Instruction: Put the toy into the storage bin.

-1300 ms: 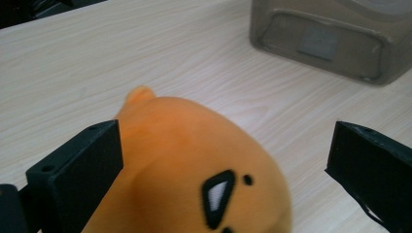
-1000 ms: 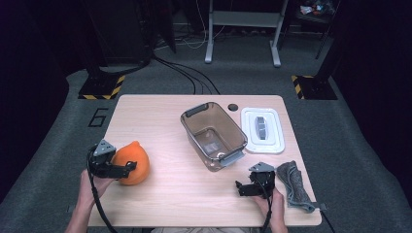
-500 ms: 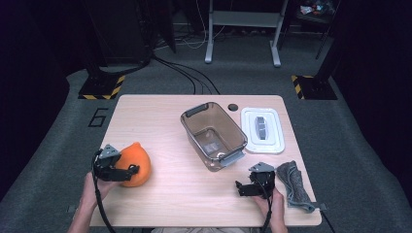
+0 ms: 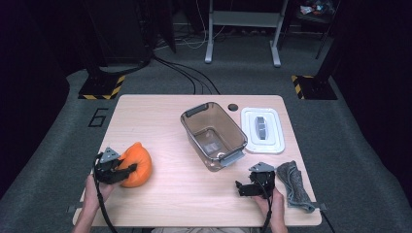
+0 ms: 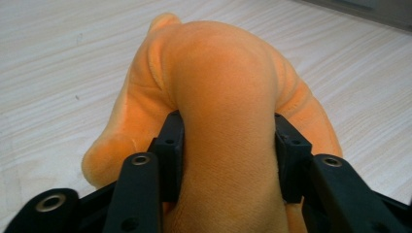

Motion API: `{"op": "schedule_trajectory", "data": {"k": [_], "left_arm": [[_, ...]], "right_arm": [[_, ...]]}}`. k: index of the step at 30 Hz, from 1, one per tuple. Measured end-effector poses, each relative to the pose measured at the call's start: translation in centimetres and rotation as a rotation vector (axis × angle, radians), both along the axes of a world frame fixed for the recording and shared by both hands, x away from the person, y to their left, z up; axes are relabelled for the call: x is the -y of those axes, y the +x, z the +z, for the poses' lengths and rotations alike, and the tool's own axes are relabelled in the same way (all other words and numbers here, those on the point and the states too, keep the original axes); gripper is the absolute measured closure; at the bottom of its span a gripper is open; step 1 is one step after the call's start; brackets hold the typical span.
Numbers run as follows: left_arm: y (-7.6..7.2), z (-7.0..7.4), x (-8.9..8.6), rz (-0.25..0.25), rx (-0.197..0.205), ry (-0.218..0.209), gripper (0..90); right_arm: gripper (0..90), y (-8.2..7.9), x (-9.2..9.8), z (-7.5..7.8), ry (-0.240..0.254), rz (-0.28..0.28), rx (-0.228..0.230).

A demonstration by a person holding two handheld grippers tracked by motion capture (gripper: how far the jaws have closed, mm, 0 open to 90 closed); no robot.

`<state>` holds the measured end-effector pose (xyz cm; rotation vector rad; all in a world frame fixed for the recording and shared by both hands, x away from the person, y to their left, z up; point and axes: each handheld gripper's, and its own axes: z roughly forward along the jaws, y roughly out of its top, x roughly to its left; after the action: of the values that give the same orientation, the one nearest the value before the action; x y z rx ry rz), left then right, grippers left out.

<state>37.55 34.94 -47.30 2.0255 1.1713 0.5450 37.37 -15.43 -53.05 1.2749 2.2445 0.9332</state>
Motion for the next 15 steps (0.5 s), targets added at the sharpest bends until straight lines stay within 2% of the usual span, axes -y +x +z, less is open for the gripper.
{"op": "schedule_trajectory", "data": {"k": [3,4,6,7,11,13,14,15], "left_arm": [[-0.2,0.2,0.1,0.009,0.009,-0.007,60.6],[-0.3,0.5,0.2,0.025,0.029,-0.008,62.1],[-0.4,0.8,0.4,0.035,0.034,-0.012,63.3],[-0.4,1.0,0.4,0.027,0.036,-0.002,63.9],[0.1,1.5,0.0,0.024,0.028,-0.028,64.7],[0.2,1.8,0.0,0.024,0.031,-0.046,64.7],[0.1,2.0,0.0,0.017,0.036,-0.040,64.7],[0.1,2.2,0.2,0.017,0.047,-0.039,64.7]], "right_arm": [[0.0,0.0,0.0,0.0,-0.001,-0.001,0.000],[0.0,0.0,0.0,0.0,0.002,-0.003,0.000],[0.0,0.0,0.0,0.0,0.000,-0.001,0.000],[0.0,0.0,0.0,0.0,0.002,-0.004,0.000],[0.0,0.0,-0.1,0.0,0.007,-0.006,-0.001],[0.0,0.0,-0.1,0.0,0.010,-0.011,-0.003],[0.0,0.0,-0.2,0.0,0.015,-0.018,-0.007],[0.0,0.0,0.0,0.0,0.003,-0.002,0.001]]}}
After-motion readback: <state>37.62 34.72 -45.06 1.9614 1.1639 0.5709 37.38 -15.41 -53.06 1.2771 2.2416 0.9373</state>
